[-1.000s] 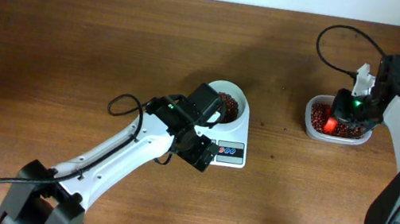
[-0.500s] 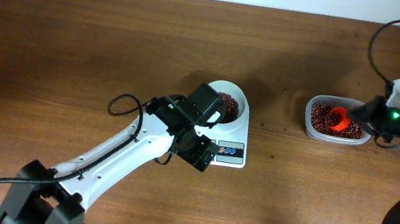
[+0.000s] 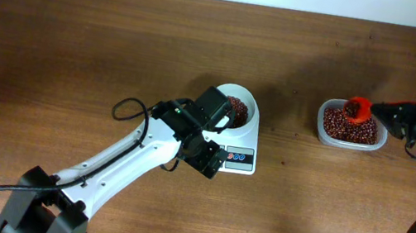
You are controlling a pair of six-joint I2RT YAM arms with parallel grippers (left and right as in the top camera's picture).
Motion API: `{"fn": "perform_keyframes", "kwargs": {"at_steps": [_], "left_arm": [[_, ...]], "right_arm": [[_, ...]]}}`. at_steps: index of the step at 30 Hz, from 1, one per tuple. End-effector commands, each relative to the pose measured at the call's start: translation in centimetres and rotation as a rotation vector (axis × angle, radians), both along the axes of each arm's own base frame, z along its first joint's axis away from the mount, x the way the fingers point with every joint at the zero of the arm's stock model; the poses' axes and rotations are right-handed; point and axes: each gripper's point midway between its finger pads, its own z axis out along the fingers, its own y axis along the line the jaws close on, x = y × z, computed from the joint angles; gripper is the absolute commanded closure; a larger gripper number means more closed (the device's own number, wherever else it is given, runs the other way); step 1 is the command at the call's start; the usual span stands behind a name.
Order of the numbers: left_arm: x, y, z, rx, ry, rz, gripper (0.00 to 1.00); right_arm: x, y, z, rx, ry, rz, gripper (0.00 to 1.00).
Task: Scoop item into bowl and weigh 50g on scale
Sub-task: 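Scoop a small amount of beans with the right gripper, then carry the scoop with the right gripper over the bowl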
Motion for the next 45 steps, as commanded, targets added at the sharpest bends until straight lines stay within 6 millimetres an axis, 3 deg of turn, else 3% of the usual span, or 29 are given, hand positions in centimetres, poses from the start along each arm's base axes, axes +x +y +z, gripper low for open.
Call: {"fn": "perform_keyframes", "kwargs": {"at_steps": [1, 11, 22, 34, 45], "left_arm": [[-0.2, 0.2, -0.4, 0.004, 0.013, -0.011, 0.01], [-0.2, 0.2, -0.4, 0.004, 0.013, -0.012, 0.01], [-0.2, 0.2, -0.4, 0.004, 0.013, -0.011, 0.01], [-0.2, 0.2, -0.4, 0.004, 0.013, -0.011, 0.01], [-0.2, 0.2, -0.4, 0.004, 0.012, -0.011, 0.01]], "right_arm": [[0.1, 1.7, 1.6, 0.111, -0.068, 0.05, 0.96], [0.5, 6.6, 1.6, 0.11, -0.069, 0.172, 0.96], [0.2, 14.1, 1.6, 0.101, -0.09, 0.359, 0.96], [0.0, 17.8, 1.8, 0.094, -0.121, 0.447, 0.96], [0.4, 22.7, 1.8, 0.019, -0.146, 0.533, 0.96]]}}
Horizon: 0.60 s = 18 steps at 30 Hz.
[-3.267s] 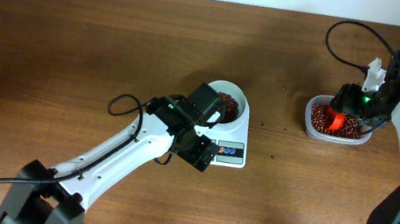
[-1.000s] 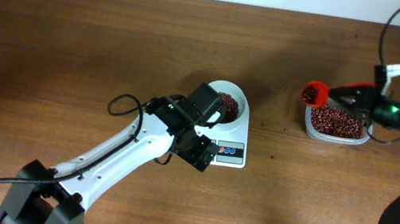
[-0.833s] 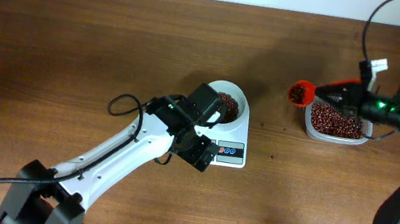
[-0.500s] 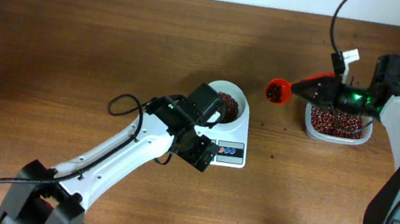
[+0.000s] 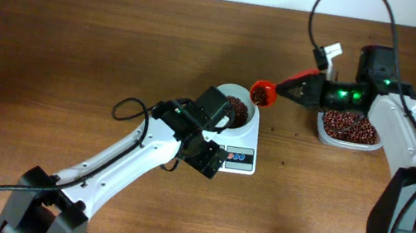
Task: Scoop item into bowl and weigh 50g on scale
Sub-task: 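Carry the scoop with the right gripper over the bowl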
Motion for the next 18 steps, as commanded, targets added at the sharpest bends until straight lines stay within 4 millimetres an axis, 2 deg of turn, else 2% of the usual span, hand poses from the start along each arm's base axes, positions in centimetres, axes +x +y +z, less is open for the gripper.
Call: {"fn": "perform_keyframes", "kwargs": {"at_steps": [1, 9, 13, 18], "left_arm": [[-0.1, 0.2, -0.4, 0.004, 0.012, -0.011, 0.01], [0.0, 0.5, -0.4, 0.019, 0.002, -0.007, 0.01], [0.3, 0.8, -0.4, 0.04, -0.012, -0.002, 0.01], [0.3, 0.8, -0.4, 0.04, -0.012, -0.002, 0.01]], "right_arm": [[0.3, 1.2, -0.4, -0.051, -0.01, 0.011, 0.96], [0.4, 2.9, 0.1, -0.083, -0.048, 0.043, 0.96], [0.9, 2.9, 0.1, -0.149, -0.053, 0.024, 0.96], [1.2, 3.1, 1.0, -0.22, -0.07, 0.01, 0.96]]}}
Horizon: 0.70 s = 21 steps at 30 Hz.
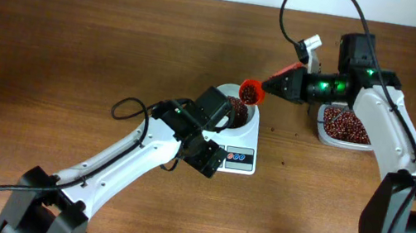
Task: Scoop item into bowl and weigh 50g on scale
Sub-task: 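Carry the scoop with the right gripper over the bowl, then tilt the scoop gradually with the right gripper, trickling beans into bowl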
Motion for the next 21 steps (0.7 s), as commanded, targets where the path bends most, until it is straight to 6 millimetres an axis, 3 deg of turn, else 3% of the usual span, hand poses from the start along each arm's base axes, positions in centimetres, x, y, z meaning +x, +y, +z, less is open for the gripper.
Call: {"fn": "perform_keyframes", "kwargs": {"at_steps": [1, 5, 14, 21], "left_arm": [[0.0, 0.5, -0.4, 0.02, 0.002, -0.004, 0.01], [0.0, 0.5, -0.4, 0.02, 0.001, -0.004, 0.01], [0.0, 0.5, -0.4, 0.02, 0.001, -0.004, 0.01], [0.0, 0.5, -0.4, 0.02, 0.001, -0.004, 0.01]], "right_arm": [[0.7, 0.3, 1.0, -0.082, -0.058, -0.008, 0.96], [0.6, 0.9, 2.0, -0.116, -0.091, -0.001, 0.96], [-0.2, 2.4, 2.4, -0.17, -0.114, 0.024, 0.96], [0.2, 1.6, 4.7, -0.239, -0.156, 0.002, 0.96]]}}
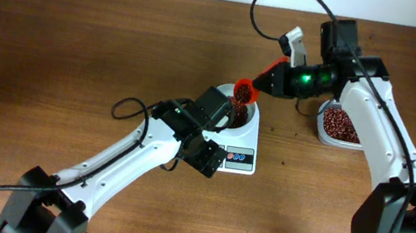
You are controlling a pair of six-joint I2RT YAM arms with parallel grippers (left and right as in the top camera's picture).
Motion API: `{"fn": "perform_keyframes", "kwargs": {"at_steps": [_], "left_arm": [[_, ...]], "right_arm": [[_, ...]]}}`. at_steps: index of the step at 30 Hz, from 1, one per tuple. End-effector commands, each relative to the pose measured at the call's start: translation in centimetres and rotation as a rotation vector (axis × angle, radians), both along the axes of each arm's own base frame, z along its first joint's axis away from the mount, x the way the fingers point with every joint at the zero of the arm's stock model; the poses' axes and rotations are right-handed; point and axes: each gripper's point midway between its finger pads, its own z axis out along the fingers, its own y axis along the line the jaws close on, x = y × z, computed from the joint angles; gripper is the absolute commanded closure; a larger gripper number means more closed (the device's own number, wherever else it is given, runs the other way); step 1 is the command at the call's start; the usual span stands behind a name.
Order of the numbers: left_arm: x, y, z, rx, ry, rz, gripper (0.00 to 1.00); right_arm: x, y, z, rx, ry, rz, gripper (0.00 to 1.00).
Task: Scoop item into bowl and weigh 50g on scale
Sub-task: 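Tilt the scoop gradually with the right gripper, trickling beans into bowl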
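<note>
A white scale (243, 151) stands mid-table with a bowl (250, 106) of red-brown beans on it. My right gripper (271, 78) is shut on the handle of an orange scoop (244, 91), which is tilted over the bowl's top edge with beans in it. My left gripper (229, 113) rests at the bowl's left side; its fingers are hidden under the wrist, so their state does not show. A clear container (341, 127) of the same beans stands to the right, partly hidden by my right arm.
The scale's display (237, 155) faces the front, its reading too small to tell. A few loose beans (275, 129) lie on the wooden table between scale and container. The right arm's cable loops above the bowl.
My right gripper has carried the scoop a little further left. The scoop now sits tipped over the bowl's rim. The left arm has not moved.
The scoop was first down in the bean container at the far right. Then it was lifted, loaded, between container and scale, then close to the bowl's right edge. Now it is tilted over the bowl. My left arm stayed at the bowl throughout.
</note>
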Motion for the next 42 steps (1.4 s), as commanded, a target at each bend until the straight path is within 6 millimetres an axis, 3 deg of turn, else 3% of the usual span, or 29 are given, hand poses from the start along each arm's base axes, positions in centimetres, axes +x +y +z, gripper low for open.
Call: {"fn": "perform_keyframes", "kwargs": {"at_steps": [1, 6, 12, 23, 42], "left_arm": [[0.0, 0.5, -0.4, 0.018, 0.003, -0.005, 0.01], [0.0, 0.5, -0.4, 0.018, 0.003, -0.005, 0.01], [0.7, 1.4, -0.4, 0.07, -0.033, 0.008, 0.01], [0.7, 1.4, -0.4, 0.071, -0.034, 0.008, 0.01], [0.7, 1.4, -0.4, 0.071, -0.034, 0.008, 0.01]], "right_arm": [[0.4, -0.4, 4.3, -0.045, -0.139, 0.015, 0.96], [0.4, -0.4, 5.8, -0.044, -0.155, 0.016, 0.96], [0.8, -0.9, 5.5, -0.082, -0.163, -0.004, 0.96], [0.5, 0.3, 4.6, -0.173, -0.205, 0.03, 0.96], [1.2, -0.4, 4.4, -0.22, -0.235, 0.011, 0.96]]}}
